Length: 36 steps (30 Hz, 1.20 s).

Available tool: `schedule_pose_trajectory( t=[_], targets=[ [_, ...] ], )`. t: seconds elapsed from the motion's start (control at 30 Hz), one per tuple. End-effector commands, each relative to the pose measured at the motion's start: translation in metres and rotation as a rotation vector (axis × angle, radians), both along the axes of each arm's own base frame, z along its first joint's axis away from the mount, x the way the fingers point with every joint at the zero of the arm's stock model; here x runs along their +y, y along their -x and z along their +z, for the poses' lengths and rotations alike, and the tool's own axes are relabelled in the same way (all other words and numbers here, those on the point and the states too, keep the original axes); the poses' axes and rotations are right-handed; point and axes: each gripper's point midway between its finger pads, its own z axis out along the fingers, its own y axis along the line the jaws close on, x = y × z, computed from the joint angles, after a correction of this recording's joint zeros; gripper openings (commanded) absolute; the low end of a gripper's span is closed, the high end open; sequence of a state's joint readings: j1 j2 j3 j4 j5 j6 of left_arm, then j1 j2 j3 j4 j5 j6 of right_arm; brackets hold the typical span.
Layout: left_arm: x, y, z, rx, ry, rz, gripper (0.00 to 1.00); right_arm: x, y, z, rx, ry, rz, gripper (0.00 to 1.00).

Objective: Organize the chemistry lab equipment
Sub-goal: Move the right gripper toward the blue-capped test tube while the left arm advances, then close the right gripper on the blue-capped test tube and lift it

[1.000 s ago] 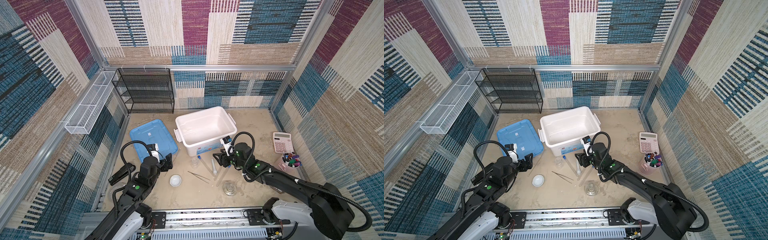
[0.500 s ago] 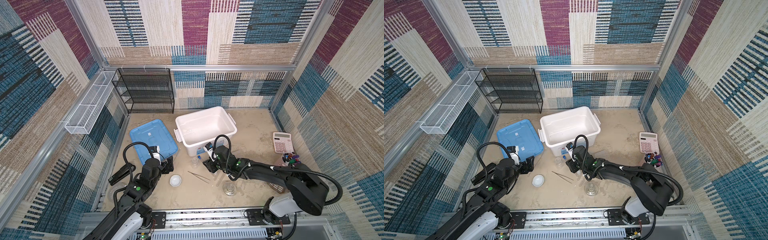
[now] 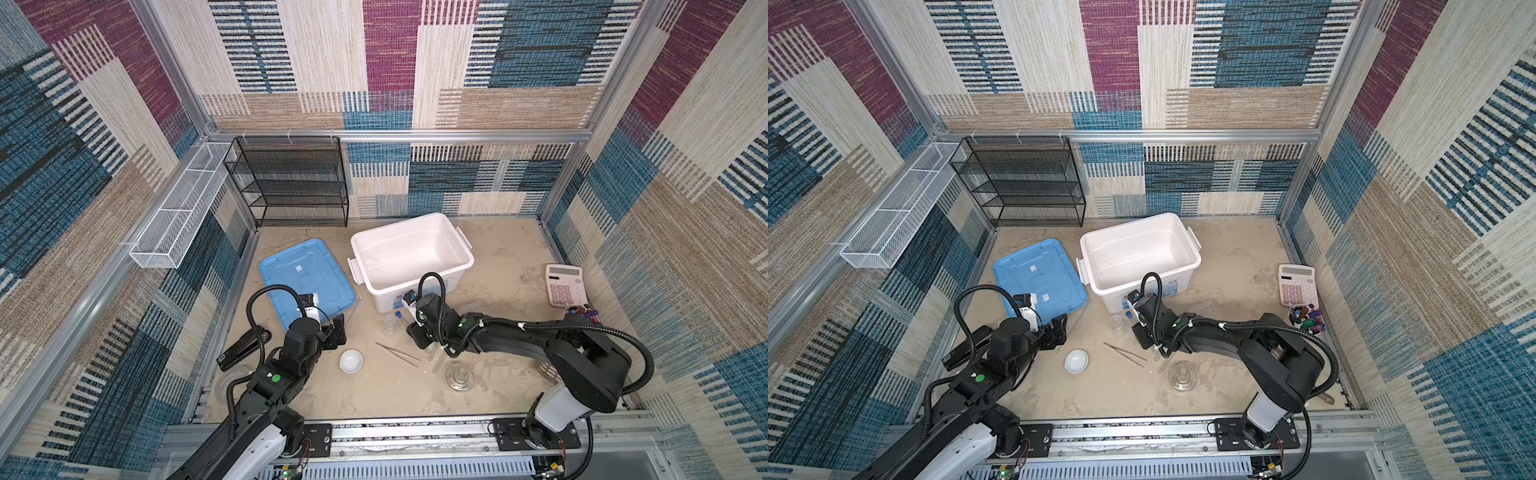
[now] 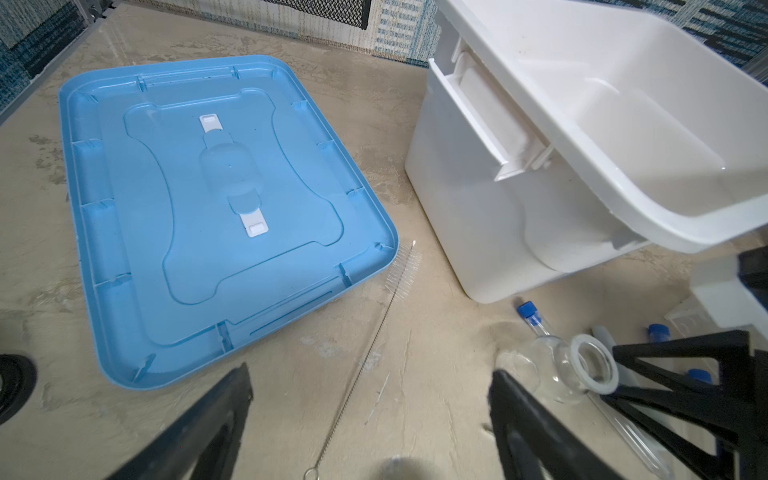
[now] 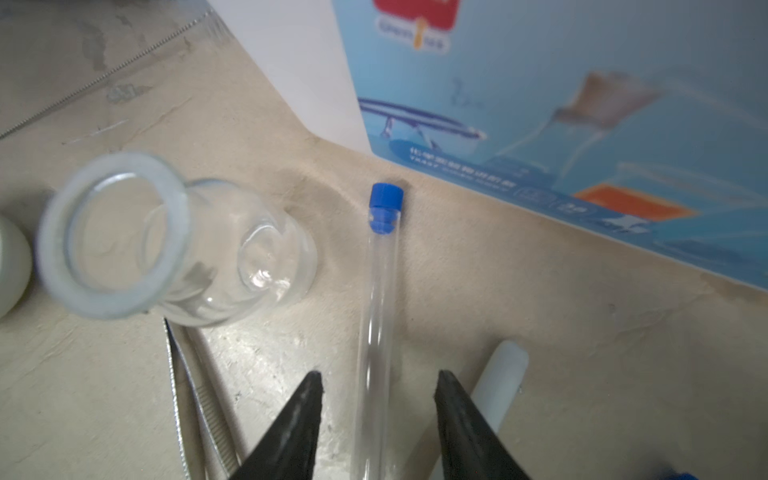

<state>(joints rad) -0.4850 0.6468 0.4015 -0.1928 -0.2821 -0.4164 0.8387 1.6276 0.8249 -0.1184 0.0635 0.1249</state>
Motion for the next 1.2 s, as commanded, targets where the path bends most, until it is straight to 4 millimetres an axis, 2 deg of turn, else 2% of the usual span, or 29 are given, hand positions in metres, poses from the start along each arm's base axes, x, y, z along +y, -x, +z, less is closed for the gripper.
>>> schedule_pose_trajectory(
  t=[0.0, 0.27, 0.7, 1.17],
  targets=[
    [0.003, 0.000, -0.001, 0.001, 0.006, 0.019, 0.91, -0.001, -0.003, -0.001, -0.008, 0.025, -0.002, 0.46],
    [0.003, 0.000, -0.001, 0.001, 0.000, 0.021, 0.91, 0.004, -0.003, -0.009, 0.024, 0.047, 0.009, 0.45],
    [0.010, 0.001, 0.002, 0.004, -0.025, 0.050, 0.91, -0.005, 0.000, -0.024, 0.038, 0.143, -0.006, 0.40],
    [0.015, 0.001, 0.007, -0.002, -0.035, 0.073, 0.91, -0.014, -0.001, -0.028, 0.030, 0.213, -0.029, 0.28]
  ],
)
